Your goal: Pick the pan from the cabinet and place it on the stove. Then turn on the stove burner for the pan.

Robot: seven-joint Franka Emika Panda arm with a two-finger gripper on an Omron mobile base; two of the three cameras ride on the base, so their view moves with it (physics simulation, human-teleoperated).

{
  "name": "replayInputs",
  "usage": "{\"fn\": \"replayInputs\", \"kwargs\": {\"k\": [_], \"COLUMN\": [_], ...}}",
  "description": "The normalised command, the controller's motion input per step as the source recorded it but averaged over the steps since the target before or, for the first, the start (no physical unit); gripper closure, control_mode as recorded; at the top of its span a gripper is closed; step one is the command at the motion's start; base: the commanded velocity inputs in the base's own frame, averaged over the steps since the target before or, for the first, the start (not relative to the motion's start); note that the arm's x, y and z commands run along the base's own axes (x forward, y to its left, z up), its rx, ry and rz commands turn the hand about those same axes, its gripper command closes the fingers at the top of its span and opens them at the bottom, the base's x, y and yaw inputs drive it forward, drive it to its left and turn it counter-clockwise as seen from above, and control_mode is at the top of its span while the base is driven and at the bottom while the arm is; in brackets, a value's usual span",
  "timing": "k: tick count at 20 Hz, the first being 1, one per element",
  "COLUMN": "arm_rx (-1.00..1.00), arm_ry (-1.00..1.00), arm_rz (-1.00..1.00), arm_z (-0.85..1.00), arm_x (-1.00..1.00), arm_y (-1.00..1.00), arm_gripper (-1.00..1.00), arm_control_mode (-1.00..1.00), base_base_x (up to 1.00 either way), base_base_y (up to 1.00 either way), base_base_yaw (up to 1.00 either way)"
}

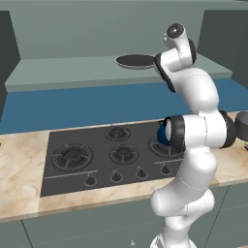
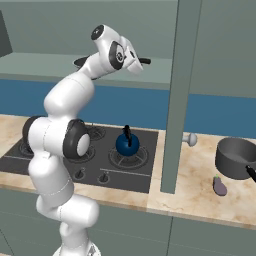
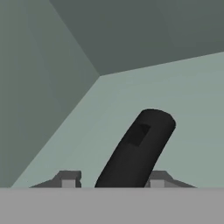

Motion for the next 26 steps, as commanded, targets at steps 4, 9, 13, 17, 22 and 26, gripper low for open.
{"fn": "replayInputs", "kwargs": {"k": [4,9,13,17,22,26], "arm_rx": [0.00,0.01,0.01,0.00,0.00,0.00], "arm_ry": [0.00,-0.01,-0.03,0.00,0.00,0.00], "arm_rz": [0.00,0.00,0.00,0.00,0.00,0.00], "arm_z": [-0.10,-0.09,-0.07,-0.08,-0.11,-0.10], "arm_x": [0.08,0.02,0.00,0.01,0.00,0.01], "arm_y": [0.00,0.00,0.00,0.00,0.00,0.00], "arm_gripper": [1.00,1.00,1.00,1.00,1.00,1.00], "arm_control_mode": [-1.00,-1.00,-1.00,-1.00,-1.00,-1.00], "base_base_x": [0.00,0.00,0.00,0.00,0.00,0.00], "base_base_y": [0.00,0.00,0.00,0.00,0.00,0.00], "base_base_yaw": [0.00,0.00,0.00,0.00,0.00,0.00]}}
